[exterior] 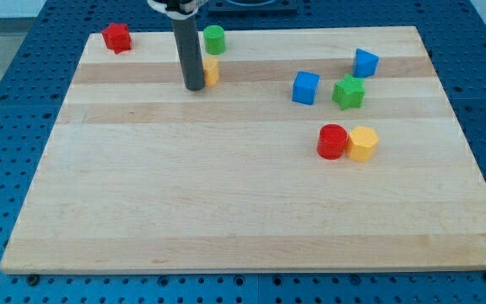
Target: Move the green circle to the top side of the blue cube
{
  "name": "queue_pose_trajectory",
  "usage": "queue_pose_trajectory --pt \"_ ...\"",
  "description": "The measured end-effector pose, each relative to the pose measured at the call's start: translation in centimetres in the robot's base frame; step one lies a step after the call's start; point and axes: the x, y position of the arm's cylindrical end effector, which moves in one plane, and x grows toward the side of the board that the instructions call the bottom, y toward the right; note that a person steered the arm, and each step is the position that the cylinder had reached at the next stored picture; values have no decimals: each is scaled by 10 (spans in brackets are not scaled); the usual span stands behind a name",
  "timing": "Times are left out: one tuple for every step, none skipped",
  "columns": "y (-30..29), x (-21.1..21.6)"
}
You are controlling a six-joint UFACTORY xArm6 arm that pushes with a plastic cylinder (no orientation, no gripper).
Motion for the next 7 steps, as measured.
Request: queue_pose_trajectory --pt "-19 0" --pt "-60 -23" --pt "-66 -75" --pt "-62 -124" --pt "-54 -130" --pt "-28 -110" --pt "33 -99"
